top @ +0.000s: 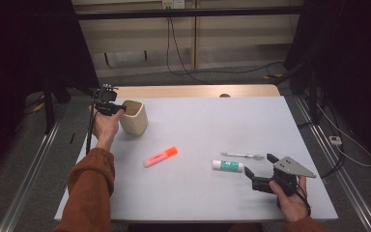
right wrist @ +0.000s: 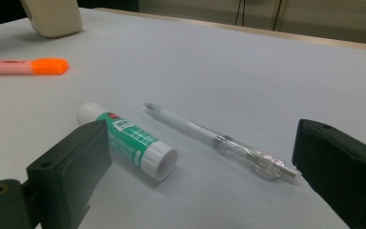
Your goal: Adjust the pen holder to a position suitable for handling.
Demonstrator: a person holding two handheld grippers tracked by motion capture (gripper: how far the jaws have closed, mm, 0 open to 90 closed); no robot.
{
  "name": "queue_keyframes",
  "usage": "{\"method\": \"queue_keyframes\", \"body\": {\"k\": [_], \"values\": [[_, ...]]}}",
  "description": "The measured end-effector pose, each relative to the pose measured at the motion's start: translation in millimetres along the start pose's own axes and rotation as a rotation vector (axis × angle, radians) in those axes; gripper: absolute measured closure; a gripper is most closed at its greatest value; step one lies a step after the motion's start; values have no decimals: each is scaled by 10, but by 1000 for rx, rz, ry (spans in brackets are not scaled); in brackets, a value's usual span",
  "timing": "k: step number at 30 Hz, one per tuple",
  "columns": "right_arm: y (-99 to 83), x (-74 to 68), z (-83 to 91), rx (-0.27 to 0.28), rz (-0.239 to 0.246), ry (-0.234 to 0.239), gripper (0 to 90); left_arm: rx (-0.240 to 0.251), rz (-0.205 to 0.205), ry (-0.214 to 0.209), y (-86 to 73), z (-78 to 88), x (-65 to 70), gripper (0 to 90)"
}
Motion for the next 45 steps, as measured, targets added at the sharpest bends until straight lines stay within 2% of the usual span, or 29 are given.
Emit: {"method": "queue_keyframes", "body": {"k": [7, 13, 19, 23, 27, 30, 32, 34, 36, 37, 38, 40, 45], "values": [[0, 1, -5, -1, 1, 0, 55, 5, 0, -10, -8, 19, -2, 832], [1, 2, -8, -1, 1, 0, 54, 22, -4, -56, 2, 58, 66, 832], [2, -1, -11, -1, 1, 1, 54, 61, -11, -108, 77, 164, 136, 833], [1, 3, -13, -2, -1, -2, 54, 75, -59, -123, 92, 230, 189, 832], [4, -1, -19, -2, 0, 0, 54, 91, -71, -168, 107, 283, 271, 833], [5, -2, -24, -2, 1, 0, 54, 96, -114, -191, 111, 320, 348, 833], [5, -2, -25, -2, 1, 1, 54, 89, -137, -213, 97, 346, 426, 833], [5, -1, -26, -2, 1, 1, 54, 106, -146, -243, 101, 366, 525, 832], [5, -3, -26, -2, 0, 1, 54, 107, -177, -270, 93, 390, 614, 833], [6, -5, -27, -2, 1, 2, 54, 116, -167, -279, 99, 391, 655, 833], [7, -6, -27, -2, 1, 2, 54, 116, -176, -287, 98, 397, 695, 833], [9, -7, -23, 0, 0, 2, 54, 108, -219, -298, 90, 419, 770, 833], [7, -3, -20, 0, 0, 1, 55, 121, -274, -361, 98, 478, 996, 833]]}}
Point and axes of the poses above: each handheld gripper's, and its own axes: z roughly backward along the jaws, y roughly out of its top, x roughly to its right, the point moved 10 cm from there along -z, roughly forward along the jaws, and after that the axes turned 11 degrees about z, right-handed, at the moved point
